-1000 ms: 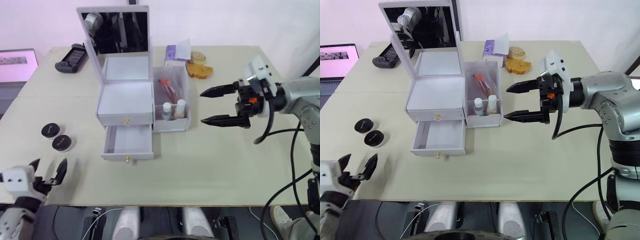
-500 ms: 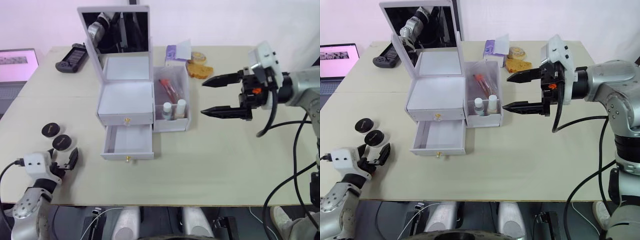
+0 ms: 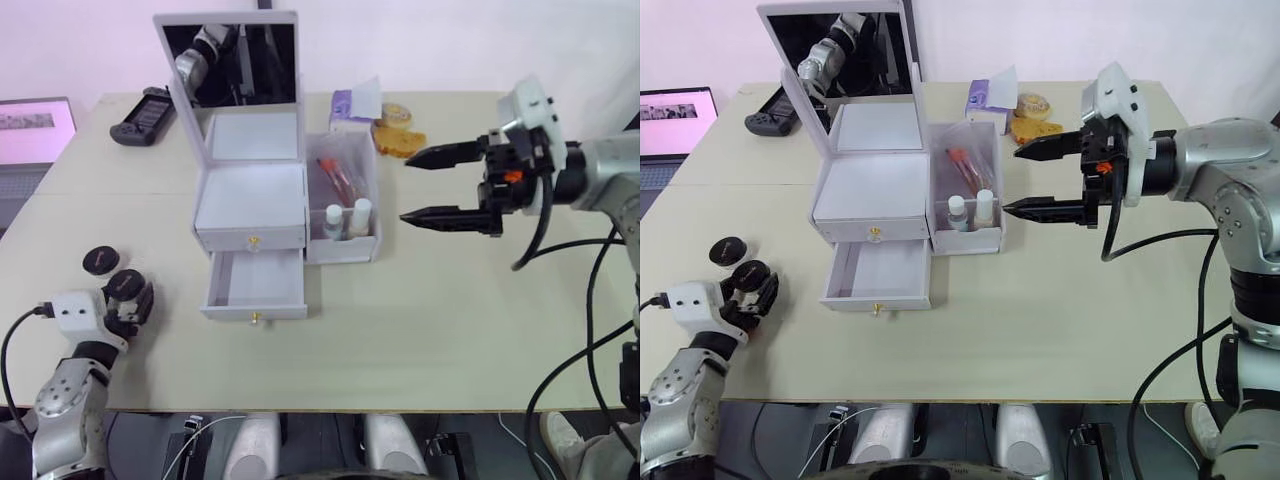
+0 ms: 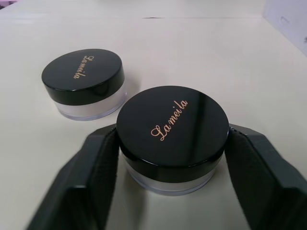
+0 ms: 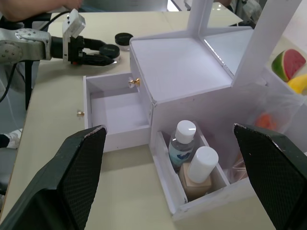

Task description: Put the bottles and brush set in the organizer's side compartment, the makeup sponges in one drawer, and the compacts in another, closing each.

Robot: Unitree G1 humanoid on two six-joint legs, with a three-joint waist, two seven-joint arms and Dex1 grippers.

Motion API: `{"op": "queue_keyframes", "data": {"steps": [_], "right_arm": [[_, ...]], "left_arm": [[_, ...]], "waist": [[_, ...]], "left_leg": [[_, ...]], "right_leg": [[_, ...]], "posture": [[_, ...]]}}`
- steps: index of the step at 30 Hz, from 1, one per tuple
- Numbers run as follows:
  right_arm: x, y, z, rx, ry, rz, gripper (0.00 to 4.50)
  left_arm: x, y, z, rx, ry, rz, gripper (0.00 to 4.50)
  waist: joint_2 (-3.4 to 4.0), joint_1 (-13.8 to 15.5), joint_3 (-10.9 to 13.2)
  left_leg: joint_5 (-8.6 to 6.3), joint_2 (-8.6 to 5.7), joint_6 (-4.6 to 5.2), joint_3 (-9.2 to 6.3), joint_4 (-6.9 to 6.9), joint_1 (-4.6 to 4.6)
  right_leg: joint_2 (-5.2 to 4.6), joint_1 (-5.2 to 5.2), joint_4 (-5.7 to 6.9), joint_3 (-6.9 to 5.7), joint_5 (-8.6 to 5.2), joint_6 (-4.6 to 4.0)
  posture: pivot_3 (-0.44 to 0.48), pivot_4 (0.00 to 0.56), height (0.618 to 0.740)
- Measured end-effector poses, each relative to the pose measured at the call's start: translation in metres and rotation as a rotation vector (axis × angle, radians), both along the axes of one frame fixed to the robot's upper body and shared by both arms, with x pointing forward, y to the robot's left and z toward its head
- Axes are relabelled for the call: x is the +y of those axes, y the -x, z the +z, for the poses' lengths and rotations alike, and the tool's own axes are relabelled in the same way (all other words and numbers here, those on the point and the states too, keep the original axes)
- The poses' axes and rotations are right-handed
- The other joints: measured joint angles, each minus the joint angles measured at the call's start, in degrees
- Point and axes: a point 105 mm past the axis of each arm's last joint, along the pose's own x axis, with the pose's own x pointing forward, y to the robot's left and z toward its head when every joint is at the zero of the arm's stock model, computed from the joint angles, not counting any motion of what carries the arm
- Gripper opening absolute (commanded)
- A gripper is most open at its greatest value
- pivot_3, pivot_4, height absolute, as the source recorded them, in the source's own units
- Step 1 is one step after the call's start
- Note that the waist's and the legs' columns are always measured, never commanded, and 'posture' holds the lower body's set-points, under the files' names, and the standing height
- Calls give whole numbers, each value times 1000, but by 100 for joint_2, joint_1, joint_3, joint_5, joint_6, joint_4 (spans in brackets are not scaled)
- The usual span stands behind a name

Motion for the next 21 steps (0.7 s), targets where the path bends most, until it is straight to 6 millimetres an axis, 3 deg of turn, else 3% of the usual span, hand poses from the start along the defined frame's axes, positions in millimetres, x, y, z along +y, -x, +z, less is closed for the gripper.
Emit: {"op": "queue_keyframes", "data": {"steps": [8,11,15,21], "right_arm": [[1,0,2,-4,-18,-3,4500],[2,-1,2,-4,-26,3,4500],[2,-1,2,-6,-30,9,4500],[5,-5,-2,5,-44,28,4500]], "left_arm": [[-2,0,2,-4,25,3,2634],[-8,-1,16,-66,62,-13,2634],[-14,14,39,-145,84,-44,2634],[-33,34,54,-138,45,-205,2634]], "waist": [[-1,0,0],[-1,-1,0],[-1,-25,1],[-1,-8,1]], "left_leg": [[0,0,0,0,0,0],[0,0,0,0,0,-1],[0,0,0,0,-6,-2],[0,0,0,1,-2,-3]], "right_leg": [[0,0,0,0,0,0],[0,0,-1,0,0,0],[0,-2,-6,1,-1,-1],[0,-2,-6,0,-2,-4]], "posture": [[0,150,740],[0,150,740],[0,150,740],[0,150,740]]}}
